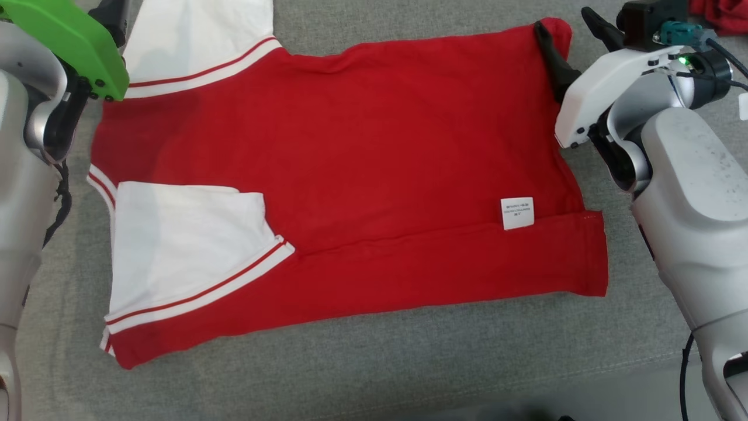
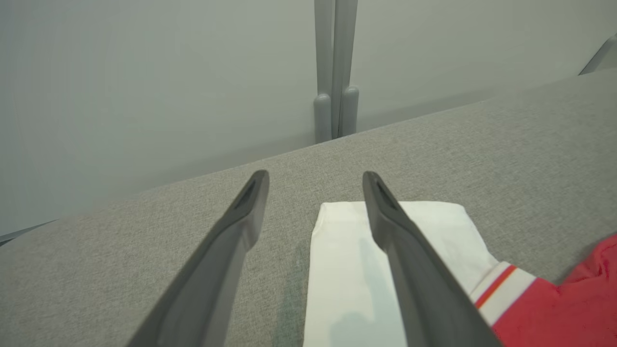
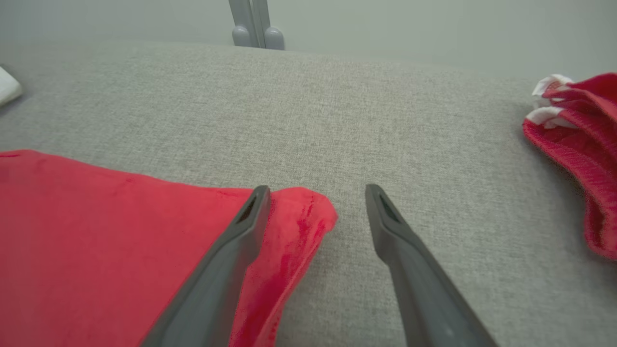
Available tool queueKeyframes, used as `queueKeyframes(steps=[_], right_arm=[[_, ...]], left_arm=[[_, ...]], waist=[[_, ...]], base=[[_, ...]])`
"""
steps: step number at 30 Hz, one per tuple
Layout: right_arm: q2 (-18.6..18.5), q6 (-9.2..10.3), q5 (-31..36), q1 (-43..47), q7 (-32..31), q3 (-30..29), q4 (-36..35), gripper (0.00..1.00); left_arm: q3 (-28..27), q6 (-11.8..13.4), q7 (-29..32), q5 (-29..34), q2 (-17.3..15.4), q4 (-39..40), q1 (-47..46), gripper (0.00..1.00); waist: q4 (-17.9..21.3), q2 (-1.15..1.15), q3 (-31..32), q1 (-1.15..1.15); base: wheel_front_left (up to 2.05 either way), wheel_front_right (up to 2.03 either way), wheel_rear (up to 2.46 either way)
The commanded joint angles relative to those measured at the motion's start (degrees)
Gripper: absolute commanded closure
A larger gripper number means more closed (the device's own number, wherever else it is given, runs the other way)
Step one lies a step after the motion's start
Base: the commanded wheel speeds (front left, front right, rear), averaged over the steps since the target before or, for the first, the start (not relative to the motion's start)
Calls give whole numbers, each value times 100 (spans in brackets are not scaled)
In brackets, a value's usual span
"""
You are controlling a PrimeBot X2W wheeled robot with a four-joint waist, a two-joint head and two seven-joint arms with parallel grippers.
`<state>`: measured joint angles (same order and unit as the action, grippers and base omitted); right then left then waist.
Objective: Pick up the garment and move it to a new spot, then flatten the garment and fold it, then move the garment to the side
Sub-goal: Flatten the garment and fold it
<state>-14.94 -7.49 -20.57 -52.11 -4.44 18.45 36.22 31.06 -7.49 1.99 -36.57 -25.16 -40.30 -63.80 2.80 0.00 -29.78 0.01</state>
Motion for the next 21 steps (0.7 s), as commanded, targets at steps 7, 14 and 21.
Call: queueKeyframes(steps=[7, 14, 21], right_arm=[[297, 0, -434, -542, 90, 571, 437, 0], [349, 0, -771, -847, 126, 993, 705, 0], [322, 0, -1103, -955, 87, 1420, 788, 9]], left_arm=[[635, 0, 316, -554, -295, -656, -445, 0], [963, 0, 304, -920, -396, -1046, -732, 0], [1270, -1, 290, -1238, -298, -1321, -886, 0]], waist=[[511, 0, -477, -1], [618, 0, -593, -1], [706, 0, -633, -1]], base=[[0, 0, 0], [0, 0, 0], [0, 0, 0]])
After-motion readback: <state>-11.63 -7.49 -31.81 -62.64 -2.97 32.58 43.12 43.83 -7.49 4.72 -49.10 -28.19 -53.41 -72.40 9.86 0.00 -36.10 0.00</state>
